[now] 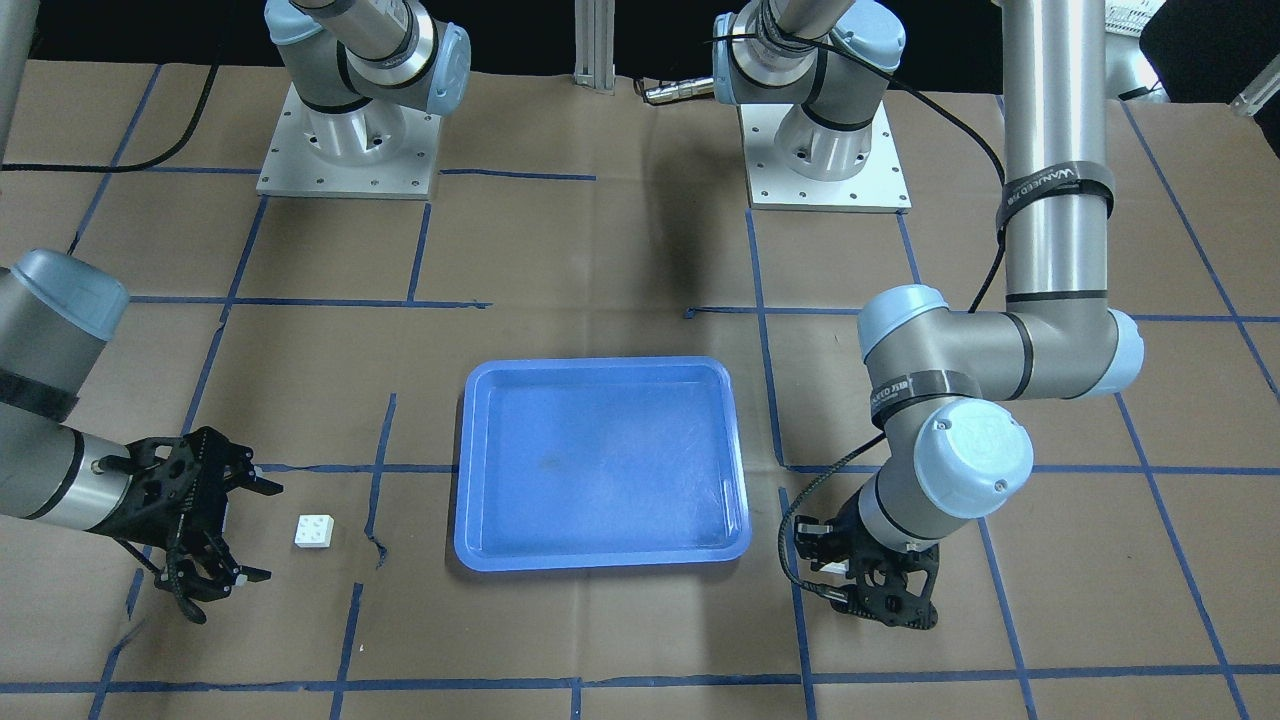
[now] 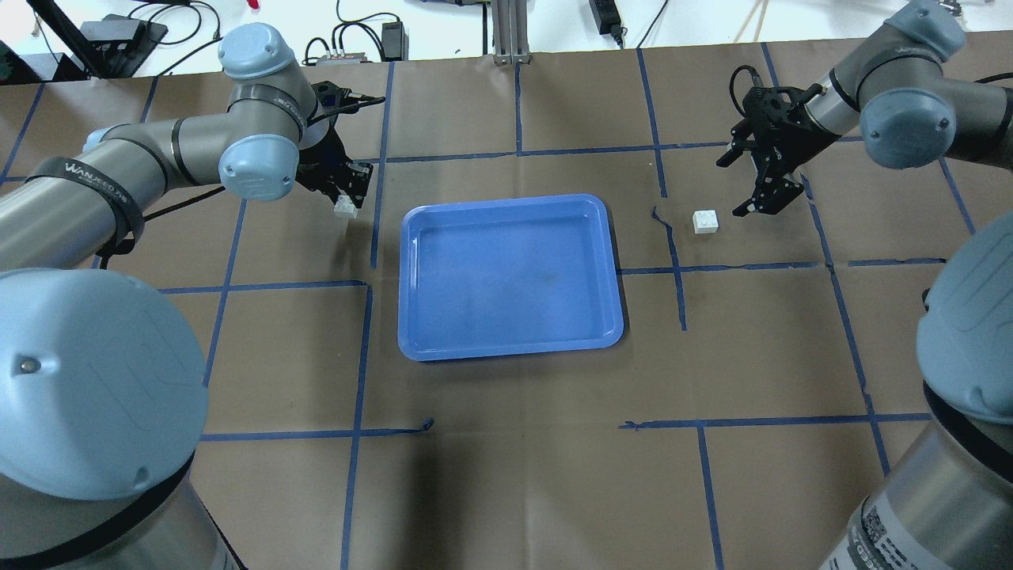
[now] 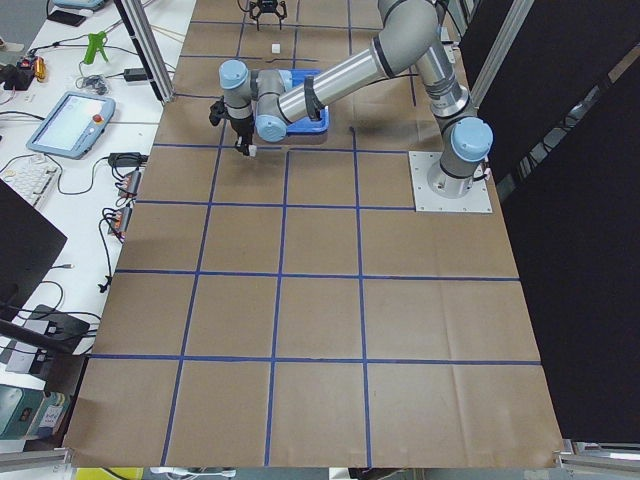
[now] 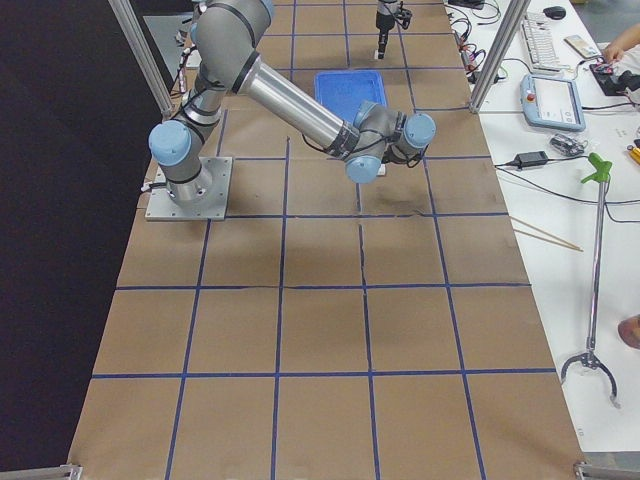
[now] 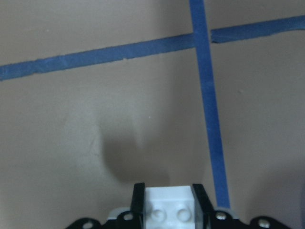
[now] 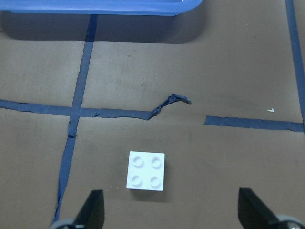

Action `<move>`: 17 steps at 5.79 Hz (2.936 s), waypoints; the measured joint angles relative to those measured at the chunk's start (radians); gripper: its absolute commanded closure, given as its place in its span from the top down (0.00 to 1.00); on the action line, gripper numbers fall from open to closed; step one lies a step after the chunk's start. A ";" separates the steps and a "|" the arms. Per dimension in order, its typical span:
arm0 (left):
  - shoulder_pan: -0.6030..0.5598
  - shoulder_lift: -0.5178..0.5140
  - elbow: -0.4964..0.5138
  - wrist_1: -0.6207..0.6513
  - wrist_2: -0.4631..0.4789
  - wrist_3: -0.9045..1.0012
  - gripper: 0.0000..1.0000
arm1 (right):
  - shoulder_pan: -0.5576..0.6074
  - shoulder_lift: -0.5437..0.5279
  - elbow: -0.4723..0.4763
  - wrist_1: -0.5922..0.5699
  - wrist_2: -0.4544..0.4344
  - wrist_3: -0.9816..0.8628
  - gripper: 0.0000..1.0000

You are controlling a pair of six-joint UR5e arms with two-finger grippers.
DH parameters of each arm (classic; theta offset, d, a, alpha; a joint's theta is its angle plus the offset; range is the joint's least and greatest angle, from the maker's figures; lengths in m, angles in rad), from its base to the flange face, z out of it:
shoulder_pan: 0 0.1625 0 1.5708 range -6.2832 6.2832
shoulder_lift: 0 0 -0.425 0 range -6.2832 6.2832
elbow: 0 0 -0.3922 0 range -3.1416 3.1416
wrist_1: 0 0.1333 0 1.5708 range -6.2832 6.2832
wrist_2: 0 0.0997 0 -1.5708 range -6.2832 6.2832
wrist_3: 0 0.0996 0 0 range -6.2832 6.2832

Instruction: Assemble white blocks and place on blue tray

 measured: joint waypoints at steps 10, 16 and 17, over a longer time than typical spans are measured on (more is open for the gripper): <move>-0.348 0.063 -0.130 0.019 -0.026 0.962 0.21 | -0.004 0.025 0.100 -0.125 0.023 0.034 0.44; -0.357 0.036 -0.150 0.066 -0.028 0.961 0.98 | -0.004 0.012 0.064 -0.121 0.023 0.038 0.25; -0.357 0.051 -0.142 0.059 -0.027 0.945 0.98 | -0.002 -0.005 0.034 -0.111 0.020 0.073 0.25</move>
